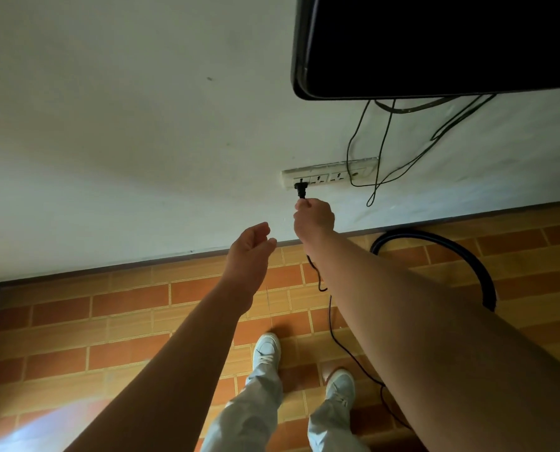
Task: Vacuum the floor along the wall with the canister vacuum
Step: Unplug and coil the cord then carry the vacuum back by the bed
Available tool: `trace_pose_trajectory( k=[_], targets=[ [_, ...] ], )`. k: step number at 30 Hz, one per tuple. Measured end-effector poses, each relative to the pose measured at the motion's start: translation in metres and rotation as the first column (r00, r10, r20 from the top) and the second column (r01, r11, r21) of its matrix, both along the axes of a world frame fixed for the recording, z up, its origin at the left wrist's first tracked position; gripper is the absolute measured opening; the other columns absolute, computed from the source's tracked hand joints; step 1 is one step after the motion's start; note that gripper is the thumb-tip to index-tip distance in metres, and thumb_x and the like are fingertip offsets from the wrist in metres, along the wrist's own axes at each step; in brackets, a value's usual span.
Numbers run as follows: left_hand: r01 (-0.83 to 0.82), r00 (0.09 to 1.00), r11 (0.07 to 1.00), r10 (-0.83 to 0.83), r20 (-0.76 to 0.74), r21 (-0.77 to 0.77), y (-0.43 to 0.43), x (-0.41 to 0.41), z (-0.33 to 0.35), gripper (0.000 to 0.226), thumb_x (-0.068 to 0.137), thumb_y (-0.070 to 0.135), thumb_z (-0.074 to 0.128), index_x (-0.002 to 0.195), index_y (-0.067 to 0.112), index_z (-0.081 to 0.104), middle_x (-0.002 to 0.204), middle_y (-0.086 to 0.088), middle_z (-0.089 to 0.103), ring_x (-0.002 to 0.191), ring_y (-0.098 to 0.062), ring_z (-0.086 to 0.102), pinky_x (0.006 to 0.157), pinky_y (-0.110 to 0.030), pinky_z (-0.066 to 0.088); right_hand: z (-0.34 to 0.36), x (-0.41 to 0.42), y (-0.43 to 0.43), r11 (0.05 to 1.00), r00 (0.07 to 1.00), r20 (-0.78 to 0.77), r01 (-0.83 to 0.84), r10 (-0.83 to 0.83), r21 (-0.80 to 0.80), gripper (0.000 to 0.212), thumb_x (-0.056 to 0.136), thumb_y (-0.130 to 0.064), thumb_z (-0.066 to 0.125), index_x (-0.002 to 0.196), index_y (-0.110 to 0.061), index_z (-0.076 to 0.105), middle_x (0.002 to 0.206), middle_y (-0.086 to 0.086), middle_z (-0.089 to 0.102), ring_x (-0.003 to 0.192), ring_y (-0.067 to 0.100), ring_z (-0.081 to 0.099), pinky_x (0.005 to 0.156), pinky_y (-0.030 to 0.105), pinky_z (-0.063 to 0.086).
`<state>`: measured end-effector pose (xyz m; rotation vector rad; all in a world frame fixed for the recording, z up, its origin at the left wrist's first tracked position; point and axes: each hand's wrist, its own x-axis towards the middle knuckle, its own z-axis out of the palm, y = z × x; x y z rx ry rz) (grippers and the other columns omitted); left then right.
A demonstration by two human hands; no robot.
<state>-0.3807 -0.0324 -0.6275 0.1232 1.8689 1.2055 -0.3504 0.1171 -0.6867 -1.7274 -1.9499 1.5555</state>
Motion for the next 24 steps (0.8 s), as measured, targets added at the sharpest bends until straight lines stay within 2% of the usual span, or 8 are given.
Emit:
trace_pose_trajectory(
  k=[2, 5, 11, 14, 17, 20, 22, 24],
  targets=[
    [0.010, 1.000, 1.000, -0.010, 0.001, -0.004, 0.001, 0.001, -0.002, 0.043, 0.103, 0.017, 0.054, 0.146, 0.019, 0.048, 0.143, 0.004, 0.055, 0.133, -0.017, 0.050, 0.117, -0.040, 0.037, 0.000, 0.003, 0.003, 1.000, 1.000, -0.011, 0.013, -0.014, -0.023, 0.037, 0.109, -0.025, 0.042, 0.121, -0.005, 0.070, 0.110, 0.013, 0.073, 0.099, 0.026, 0.068, 0.085, 0.039, 0.056],
    [0.014, 1.000, 1.000, -0.014, 0.010, -0.008, 0.002, 0.003, -0.003, 0.043, 0.103, 0.017, 0.053, 0.146, 0.019, 0.049, 0.142, 0.003, 0.055, 0.132, -0.017, 0.050, 0.117, -0.040, 0.037, -0.001, 0.014, 0.010, 0.999, 0.999, -0.014, -0.037, 0.037, -0.011, 0.035, 0.109, -0.024, 0.043, 0.119, -0.005, 0.071, 0.103, 0.010, 0.072, 0.086, 0.018, 0.064, 0.069, 0.027, 0.049],
    [0.019, 1.000, 1.000, -0.019, 0.018, -0.024, 0.010, 0.014, -0.006, 0.043, 0.103, 0.016, 0.053, 0.146, 0.019, 0.049, 0.142, 0.003, 0.056, 0.132, -0.017, 0.051, 0.117, -0.042, 0.038, 0.000, 0.015, 0.001, 0.999, 0.999, -0.029, -0.041, 0.040, -0.014, 0.036, 0.109, -0.023, 0.043, 0.119, -0.004, 0.071, 0.111, 0.011, 0.074, 0.100, 0.025, 0.068, 0.080, 0.032, 0.051],
    [0.006, 0.999, 1.000, -0.006, 0.032, -0.011, 0.012, 0.017, -0.006, 0.041, 0.102, 0.014, 0.055, 0.143, 0.019, 0.052, 0.136, 0.004, 0.059, 0.128, -0.016, 0.053, 0.116, -0.041, 0.039, -0.010, 0.042, -0.006, 0.996, 0.997, 0.003, -0.081, 0.081, -0.025, 0.035, 0.108, -0.022, 0.045, 0.113, -0.003, 0.073, 0.101, 0.011, 0.075, 0.079, 0.019, 0.067, 0.070, 0.033, 0.052],
    [0.017, 0.998, 1.000, -0.016, 0.055, -0.013, 0.014, 0.018, -0.010, 0.032, 0.102, 0.013, 0.055, 0.132, 0.022, 0.059, 0.132, 0.003, 0.062, 0.123, -0.017, 0.057, 0.114, -0.042, 0.042, -0.015, 0.078, -0.013, 0.981, 0.984, 0.011, -0.176, 0.178, -0.078, 0.034, 0.106, -0.019, 0.043, 0.094, 0.001, 0.068, 0.088, 0.016, 0.069, 0.058, 0.014, 0.048, 0.055, 0.029, 0.039],
    [0.033, 0.994, 0.999, -0.031, 0.102, -0.020, 0.016, 0.031, -0.016, 0.024, 0.100, 0.007, 0.055, 0.108, 0.028, 0.066, 0.123, -0.002, 0.068, 0.116, -0.020, 0.061, 0.110, -0.045, 0.046, -0.013, 0.116, -0.011, 0.985, 0.999, -0.042, -0.011, 0.004, -0.170, 0.030, 0.105, -0.021, 0.044, 0.091, -0.005, 0.065, 0.085, 0.011, 0.067, 0.067, 0.019, 0.052, 0.057, 0.031, 0.038],
    [0.080, 0.990, 0.996, -0.076, 0.120, -0.028, 0.019, 0.046, -0.023, 0.026, 0.100, 0.003, 0.054, 0.110, 0.022, 0.068, 0.122, -0.006, 0.069, 0.114, -0.023, 0.061, 0.109, -0.046, 0.046, -0.012, 0.144, -0.007, 0.959, 0.989, -0.049, 0.126, -0.143, -0.253, 0.026, 0.107, -0.023, 0.045, 0.100, -0.008, 0.065, 0.087, 0.007, 0.070, 0.076, 0.020, 0.060, 0.067, 0.032, 0.044],
    [0.145, 0.980, 0.989, -0.139, 0.143, -0.032, 0.024, 0.067, -0.031, 0.029, 0.100, 0.000, 0.052, 0.122, 0.014, 0.065, 0.122, -0.005, 0.069, 0.117, -0.026, 0.061, 0.108, -0.044, 0.045, -0.015, 0.178, -0.003, 0.920, 0.959, -0.069, 0.240, -0.273, -0.310, 0.023, 0.107, -0.024, 0.045, 0.102, -0.009, 0.063, 0.080, 0.007, 0.068, 0.075, 0.021, 0.064, 0.078, 0.036, 0.050]
  ],
)
